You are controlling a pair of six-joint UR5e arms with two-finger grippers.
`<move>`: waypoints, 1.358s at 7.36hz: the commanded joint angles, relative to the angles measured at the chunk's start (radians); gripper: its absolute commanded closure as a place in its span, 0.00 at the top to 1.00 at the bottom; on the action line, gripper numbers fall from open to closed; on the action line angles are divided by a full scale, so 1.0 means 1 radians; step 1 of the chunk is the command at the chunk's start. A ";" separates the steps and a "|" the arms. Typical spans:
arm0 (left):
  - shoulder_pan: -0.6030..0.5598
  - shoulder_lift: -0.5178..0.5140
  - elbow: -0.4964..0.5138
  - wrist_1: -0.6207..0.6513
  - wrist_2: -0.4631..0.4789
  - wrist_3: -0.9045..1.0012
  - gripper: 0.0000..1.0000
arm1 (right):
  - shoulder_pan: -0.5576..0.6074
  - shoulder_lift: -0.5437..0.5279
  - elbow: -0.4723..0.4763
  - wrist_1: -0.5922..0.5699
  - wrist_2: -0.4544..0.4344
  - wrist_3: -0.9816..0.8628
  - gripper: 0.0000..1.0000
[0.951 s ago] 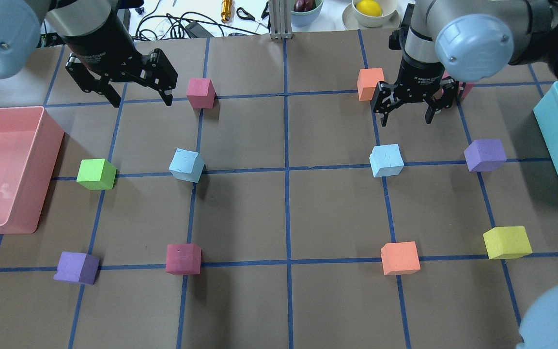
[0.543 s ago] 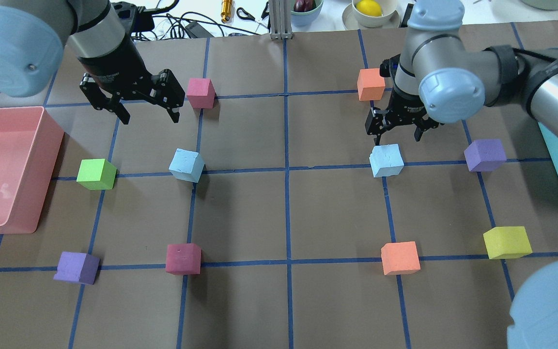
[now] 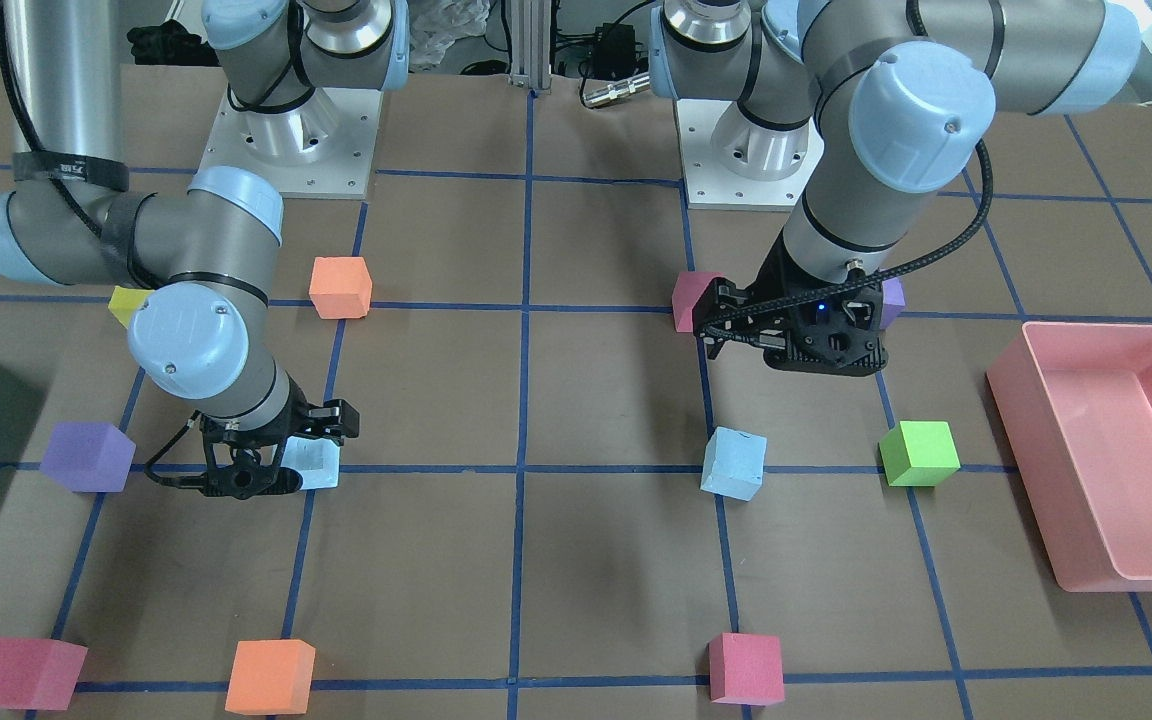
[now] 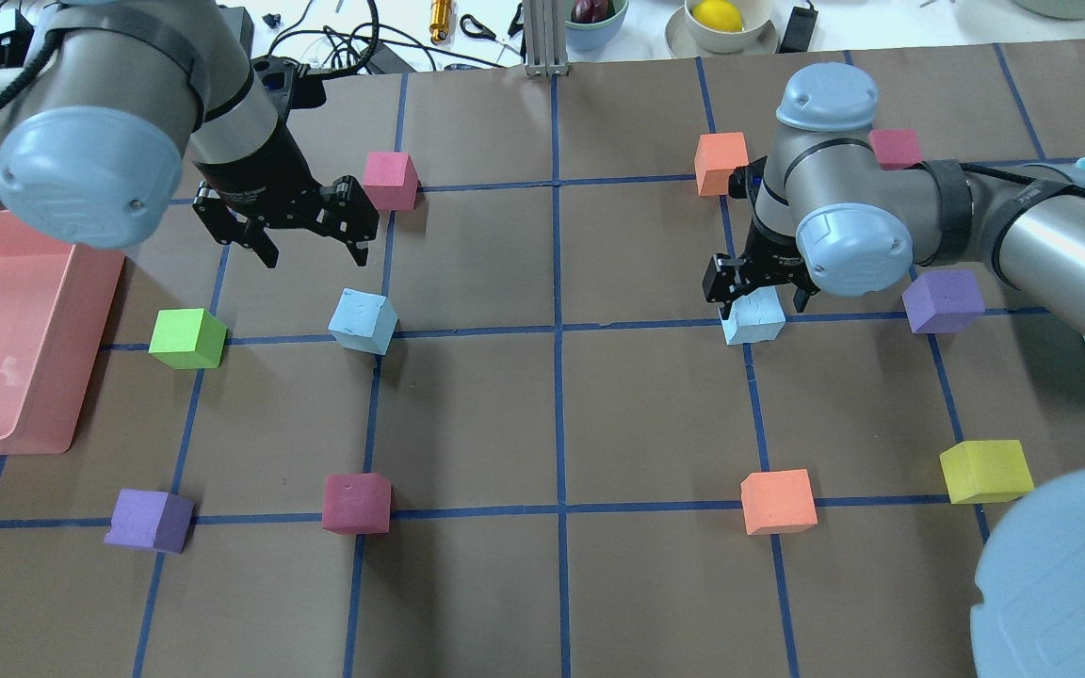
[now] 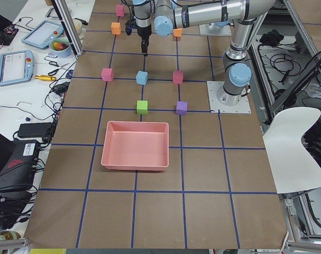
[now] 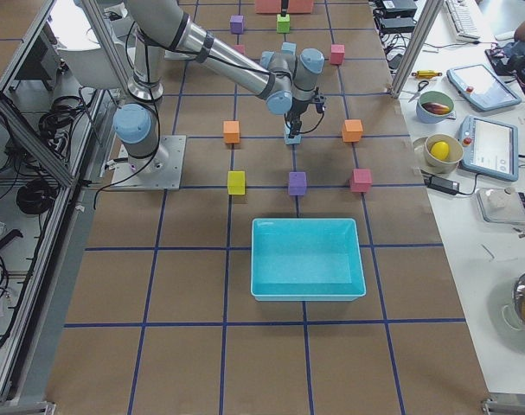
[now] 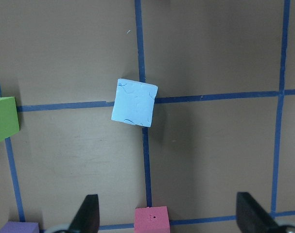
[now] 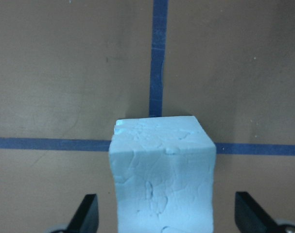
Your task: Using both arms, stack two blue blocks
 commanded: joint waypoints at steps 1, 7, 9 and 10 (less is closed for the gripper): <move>0.001 -0.043 -0.110 0.175 0.000 0.004 1.00 | 0.000 0.024 0.002 -0.064 0.000 -0.035 1.00; 0.003 -0.178 -0.227 0.537 0.035 0.122 1.00 | 0.020 0.006 -0.081 -0.036 0.042 -0.004 0.00; 0.003 -0.193 -0.239 0.543 0.037 0.122 1.00 | 0.098 0.063 -0.279 0.064 0.075 0.151 0.00; 0.003 -0.204 -0.241 0.550 0.038 0.120 1.00 | 0.151 0.123 -0.371 0.076 0.069 0.197 0.00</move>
